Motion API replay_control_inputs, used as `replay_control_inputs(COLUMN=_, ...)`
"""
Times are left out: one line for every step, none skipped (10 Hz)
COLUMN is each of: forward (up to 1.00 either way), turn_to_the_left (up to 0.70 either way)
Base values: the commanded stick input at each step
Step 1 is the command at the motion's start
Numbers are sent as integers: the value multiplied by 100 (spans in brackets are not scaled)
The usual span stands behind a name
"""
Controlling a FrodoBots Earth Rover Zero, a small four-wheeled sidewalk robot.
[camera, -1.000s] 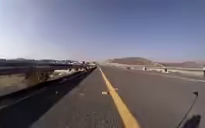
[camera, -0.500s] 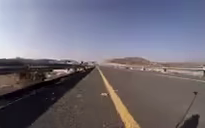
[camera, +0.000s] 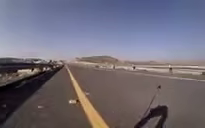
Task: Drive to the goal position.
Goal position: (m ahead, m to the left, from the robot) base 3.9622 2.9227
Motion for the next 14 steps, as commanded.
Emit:
replay_control_inputs(forward=79, turn_to_the_left=0)
replay_control_inputs(forward=83, turn_to_the_left=0)
replay_control_inputs(forward=84, turn_to_the_left=0)
replay_control_inputs(forward=85, turn_to_the_left=1)
replay_control_inputs(forward=85, turn_to_the_left=18)
replay_control_inputs(forward=85, turn_to_the_left=34)
replay_control_inputs(forward=85, turn_to_the_left=34)
replay_control_inputs(forward=85, turn_to_the_left=34)
replay_control_inputs(forward=85, turn_to_the_left=34)
replay_control_inputs(forward=85, turn_to_the_left=34)
replay_control_inputs(forward=85, turn_to_the_left=34)
replay_control_inputs(forward=85, turn_to_the_left=34)
replay_control_inputs(forward=85, turn_to_the_left=0)
replay_control_inputs(forward=85, turn_to_the_left=0)
